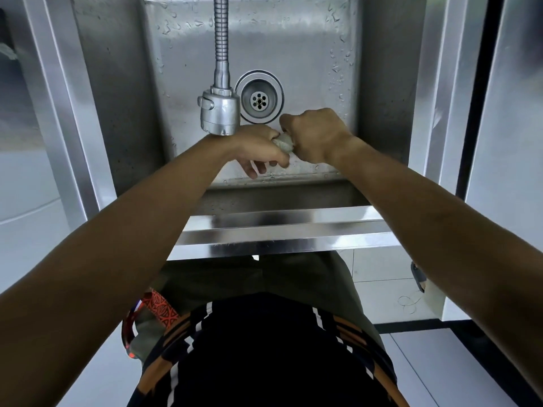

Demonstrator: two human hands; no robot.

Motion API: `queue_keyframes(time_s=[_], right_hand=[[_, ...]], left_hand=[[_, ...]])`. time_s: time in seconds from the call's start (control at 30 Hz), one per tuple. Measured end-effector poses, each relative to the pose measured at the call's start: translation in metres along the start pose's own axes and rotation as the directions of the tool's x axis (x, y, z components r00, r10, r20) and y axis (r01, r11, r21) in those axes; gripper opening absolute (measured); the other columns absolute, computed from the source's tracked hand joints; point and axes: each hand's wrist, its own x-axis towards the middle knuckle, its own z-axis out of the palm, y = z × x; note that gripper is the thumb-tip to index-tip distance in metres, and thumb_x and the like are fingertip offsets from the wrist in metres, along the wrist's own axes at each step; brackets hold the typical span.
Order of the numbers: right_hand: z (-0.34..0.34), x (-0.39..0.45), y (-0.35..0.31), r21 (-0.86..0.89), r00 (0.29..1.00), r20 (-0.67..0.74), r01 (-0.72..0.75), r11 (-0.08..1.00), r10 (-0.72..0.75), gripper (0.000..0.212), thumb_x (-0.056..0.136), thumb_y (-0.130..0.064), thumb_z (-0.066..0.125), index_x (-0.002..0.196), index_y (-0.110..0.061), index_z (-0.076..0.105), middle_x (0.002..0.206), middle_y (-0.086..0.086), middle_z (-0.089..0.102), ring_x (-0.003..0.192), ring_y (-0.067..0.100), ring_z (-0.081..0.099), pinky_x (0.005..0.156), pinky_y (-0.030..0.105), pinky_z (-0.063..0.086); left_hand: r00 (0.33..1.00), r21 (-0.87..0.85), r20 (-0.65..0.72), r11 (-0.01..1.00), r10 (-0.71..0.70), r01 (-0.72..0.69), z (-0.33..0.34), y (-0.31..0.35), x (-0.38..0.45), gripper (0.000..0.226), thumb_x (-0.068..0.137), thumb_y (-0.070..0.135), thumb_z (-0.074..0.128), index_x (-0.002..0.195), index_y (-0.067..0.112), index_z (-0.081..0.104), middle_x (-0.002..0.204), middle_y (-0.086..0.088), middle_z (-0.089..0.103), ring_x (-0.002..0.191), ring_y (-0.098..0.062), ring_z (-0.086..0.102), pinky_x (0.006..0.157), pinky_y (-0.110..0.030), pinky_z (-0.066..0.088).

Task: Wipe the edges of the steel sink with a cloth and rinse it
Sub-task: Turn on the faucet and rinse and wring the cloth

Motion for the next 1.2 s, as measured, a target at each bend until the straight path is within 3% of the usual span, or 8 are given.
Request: queue_keyframes(time_s=[0.13, 0.2, 0.3, 0.4, 0.57, 0.7, 1.0, 1.2], right_hand=[[-0.025, -0.007, 0.008, 0.471, 0.950, 0.313, -0.165, 0.866, 0.011, 0.042, 0.086, -0.034, 0.074, 0.119, -0.012, 0.061, 0.104, 0.005, 0.065, 0.092, 0.024, 0.061, 0.063, 0.029, 0.045], [-0.031, -0.005, 0.020, 0.617, 0.903, 0.429, -0.269, 0.739, -0.029, 0.034, 0.086, -0.035, 0.075, 0.111, -0.012, 0.068, 0.104, 0.008, 0.069, 0.089, 0.021, 0.064, 0.065, 0.028, 0.053], [-0.028, -0.001, 0.031, 0.683, 0.754, 0.642, -0.482, 0.549, -0.137, 0.025, 0.092, -0.028, 0.074, 0.111, -0.013, 0.069, 0.094, 0.007, 0.065, 0.080, 0.021, 0.064, 0.065, 0.029, 0.054], [-0.020, 0.004, 0.024, 0.603, 0.678, 0.719, -0.501, 0.621, -0.153, 0.015, 0.094, -0.031, 0.072, 0.096, -0.018, 0.067, 0.067, 0.000, 0.051, 0.055, 0.014, 0.044, 0.050, 0.024, 0.036], [-0.014, 0.005, -0.002, 0.237, 0.946, 0.275, -0.242, 0.941, 0.174, 0.026, 0.088, -0.038, 0.066, 0.093, -0.012, 0.067, 0.073, -0.001, 0.058, 0.062, 0.017, 0.053, 0.060, 0.028, 0.039], [-0.009, -0.002, -0.004, -0.004, 0.996, 0.037, -0.084, 0.996, 0.084, 0.015, 0.088, -0.027, 0.057, 0.097, -0.021, 0.068, 0.088, 0.005, 0.068, 0.082, 0.028, 0.058, 0.075, 0.035, 0.038], [0.004, -0.009, 0.008, -0.146, 0.996, -0.028, 0.079, 0.986, -0.084, 0.024, 0.090, -0.027, 0.057, 0.102, -0.011, 0.069, 0.100, 0.017, 0.074, 0.092, 0.039, 0.068, 0.074, 0.037, 0.037], [0.001, 0.002, 0.010, -0.054, 1.000, 0.000, -0.030, 0.998, 0.030, 0.019, 0.089, -0.027, 0.063, 0.104, -0.016, 0.067, 0.100, 0.013, 0.072, 0.088, 0.033, 0.062, 0.076, 0.038, 0.039]], left_hand=[[0.902, 0.551, -0.286, 0.826, 0.324, -0.122, 0.003, 0.000, -0.006, 0.020, 0.089, 0.020, 0.072, 0.107, 0.010, 0.072, 0.104, -0.012, 0.072, 0.095, -0.031, 0.068, 0.058, -0.027, 0.029], [0.816, 0.639, -0.360, 0.757, 0.453, -0.139, 0.010, -0.002, -0.007, 0.026, 0.092, 0.020, 0.070, 0.114, 0.006, 0.068, 0.108, -0.014, 0.071, 0.101, -0.034, 0.067, 0.068, -0.028, 0.029], [0.747, 0.716, -0.406, 0.691, 0.527, -0.098, 0.022, -0.004, -0.006, 0.033, 0.092, 0.018, 0.071, 0.119, 0.004, 0.057, 0.109, -0.016, 0.070, 0.097, -0.038, 0.067, 0.067, -0.035, 0.034], [0.729, 0.753, -0.404, 0.653, 0.553, -0.078, 0.026, -0.006, -0.002, 0.032, 0.090, 0.012, 0.069, 0.118, 0.004, 0.057, 0.103, -0.017, 0.071, 0.094, -0.041, 0.068, 0.065, -0.037, 0.037], [0.808, 0.589, -0.466, 0.808, 0.360, -0.021, 0.021, -0.006, 0.003, 0.017, 0.087, 0.018, 0.071, 0.099, 0.008, 0.069, 0.091, -0.015, 0.067, 0.086, -0.034, 0.065, 0.064, -0.037, 0.047], [0.915, 0.238, -0.377, 0.970, 0.144, -0.055, 0.020, -0.003, 0.010, 0.023, 0.076, 0.023, 0.075, 0.063, 0.016, 0.057, 0.065, 0.002, 0.058, 0.065, -0.019, 0.059, 0.056, -0.025, 0.040], [0.992, -0.126, -0.127, 0.991, 0.026, -0.043, 0.031, -0.005, 0.007, 0.018, 0.078, 0.012, 0.072, 0.068, 0.014, 0.058, 0.055, 0.000, 0.049, 0.037, -0.012, 0.032, 0.040, -0.020, 0.023], [0.995, -0.126, -0.053, 0.988, 0.087, -0.093, 0.017, -0.004, 0.011, 0.013, 0.082, 0.030, 0.073, 0.081, 0.021, 0.064, 0.067, 0.004, 0.060, 0.050, -0.009, 0.048, 0.046, -0.020, 0.035]])
